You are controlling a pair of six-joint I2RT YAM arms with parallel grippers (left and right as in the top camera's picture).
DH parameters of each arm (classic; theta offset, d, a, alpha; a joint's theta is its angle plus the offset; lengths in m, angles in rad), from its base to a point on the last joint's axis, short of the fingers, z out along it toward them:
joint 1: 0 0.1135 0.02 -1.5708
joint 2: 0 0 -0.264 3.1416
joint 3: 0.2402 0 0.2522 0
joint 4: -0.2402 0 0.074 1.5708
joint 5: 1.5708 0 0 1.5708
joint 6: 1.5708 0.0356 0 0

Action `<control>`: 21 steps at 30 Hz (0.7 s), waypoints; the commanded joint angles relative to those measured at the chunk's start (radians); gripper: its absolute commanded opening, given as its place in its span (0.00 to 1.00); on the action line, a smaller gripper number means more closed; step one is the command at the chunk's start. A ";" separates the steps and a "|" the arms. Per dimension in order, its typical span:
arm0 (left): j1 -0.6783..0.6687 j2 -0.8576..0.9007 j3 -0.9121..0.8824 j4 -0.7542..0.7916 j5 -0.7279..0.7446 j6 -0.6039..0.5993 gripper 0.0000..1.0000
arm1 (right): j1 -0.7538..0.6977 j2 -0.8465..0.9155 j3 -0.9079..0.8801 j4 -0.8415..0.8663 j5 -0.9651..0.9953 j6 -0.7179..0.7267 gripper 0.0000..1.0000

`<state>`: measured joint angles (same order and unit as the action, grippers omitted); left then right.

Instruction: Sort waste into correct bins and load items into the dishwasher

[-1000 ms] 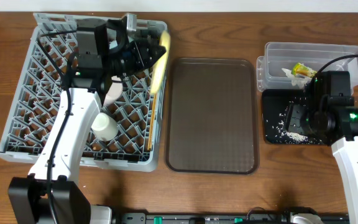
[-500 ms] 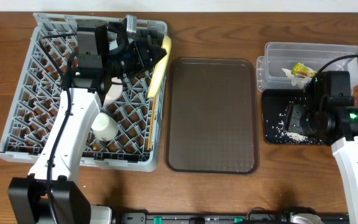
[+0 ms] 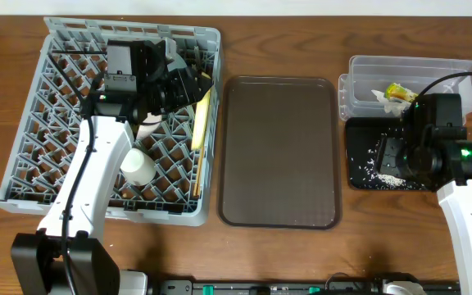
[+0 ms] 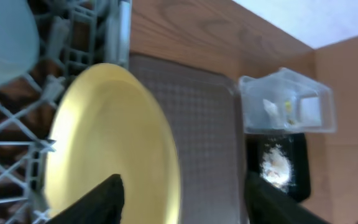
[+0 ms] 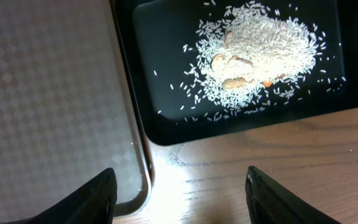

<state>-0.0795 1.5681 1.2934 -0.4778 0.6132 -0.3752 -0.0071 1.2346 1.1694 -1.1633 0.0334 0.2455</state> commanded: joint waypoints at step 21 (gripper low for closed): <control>0.011 -0.206 -0.011 -0.712 -0.521 0.159 0.84 | -0.018 0.034 0.006 0.145 -0.187 -0.236 0.93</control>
<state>-0.0727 1.3632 1.2877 -1.1358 0.1444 -0.2302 -0.0071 1.2671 1.1702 -0.9813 -0.2718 -0.0326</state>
